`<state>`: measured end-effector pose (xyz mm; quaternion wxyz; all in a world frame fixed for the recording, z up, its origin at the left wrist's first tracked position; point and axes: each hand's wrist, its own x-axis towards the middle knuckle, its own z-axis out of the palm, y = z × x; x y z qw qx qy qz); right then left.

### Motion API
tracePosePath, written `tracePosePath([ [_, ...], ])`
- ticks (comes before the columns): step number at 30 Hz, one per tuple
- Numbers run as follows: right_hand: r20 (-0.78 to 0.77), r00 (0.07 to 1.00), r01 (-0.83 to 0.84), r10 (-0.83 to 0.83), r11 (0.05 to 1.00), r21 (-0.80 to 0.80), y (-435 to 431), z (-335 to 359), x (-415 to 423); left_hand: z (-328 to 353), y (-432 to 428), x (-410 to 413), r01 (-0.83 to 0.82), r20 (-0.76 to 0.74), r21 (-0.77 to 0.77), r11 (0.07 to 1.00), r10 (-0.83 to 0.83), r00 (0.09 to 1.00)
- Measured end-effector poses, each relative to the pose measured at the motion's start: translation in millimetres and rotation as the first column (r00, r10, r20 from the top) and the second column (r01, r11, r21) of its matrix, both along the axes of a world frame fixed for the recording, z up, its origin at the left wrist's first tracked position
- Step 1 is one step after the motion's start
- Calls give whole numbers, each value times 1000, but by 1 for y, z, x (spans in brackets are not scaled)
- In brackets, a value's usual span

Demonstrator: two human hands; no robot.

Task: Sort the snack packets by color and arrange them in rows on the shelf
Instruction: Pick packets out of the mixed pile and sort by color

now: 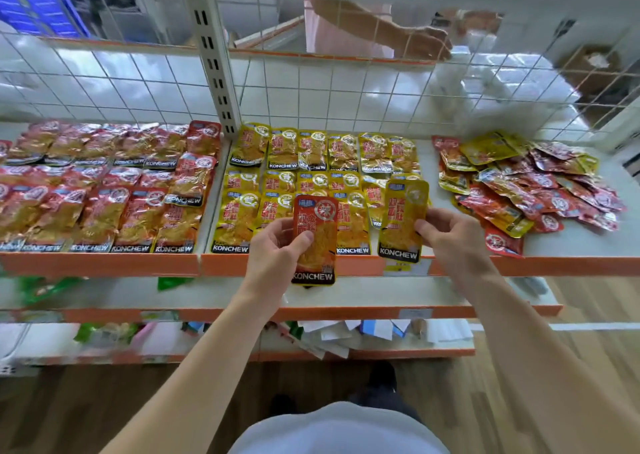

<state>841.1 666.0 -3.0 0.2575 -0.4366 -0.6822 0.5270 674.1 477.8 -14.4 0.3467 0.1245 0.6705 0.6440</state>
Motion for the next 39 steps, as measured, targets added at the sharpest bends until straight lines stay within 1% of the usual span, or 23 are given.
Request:
tracePosePath([
  [3,43,998,47,-48,998,36,23,-4,-9,3,3,1,-9,10,10,1000,9,1000],
  [5,86,995,43,-48,997,58,33,-7,-14,5,5,2,-11,14,11,1000,11,1000],
  [10,259,964,-98,57,984,149,37,-16,-20,5,10,0,-28,2,-9,1000,28,1000],
  [14,380,923,-184,66,941,285,31,-16,-19,6,14,2,-39,12,-2,999,39,999],
  [18,483,872,-264,75,904,336,31,-12,-17,7,16,3,-12,16,10,1000,11,1000],
  [23,514,856,-282,59,887,367,31,-17,-14,10,16,3,3,43,51,999,-6,999],
  [29,517,854,-283,64,890,357,25,-18,-21,8,16,2,-14,28,72,997,12,1000],
  [32,543,838,-282,45,889,362,26,-21,-22,7,14,3,-65,-13,83,994,66,998],
  [35,576,818,-294,10,867,403,29,-25,-19,8,12,3,-137,-50,114,984,144,988],
  [37,538,843,-321,25,825,465,27,-25,-19,9,11,1,-170,-57,129,977,178,982],
  [38,524,850,-364,58,784,503,25,-25,-20,10,11,1,-174,-62,130,976,183,981],
  [39,539,836,-429,101,734,527,24,-25,-22,9,10,0,-170,-67,126,977,180,981],
])
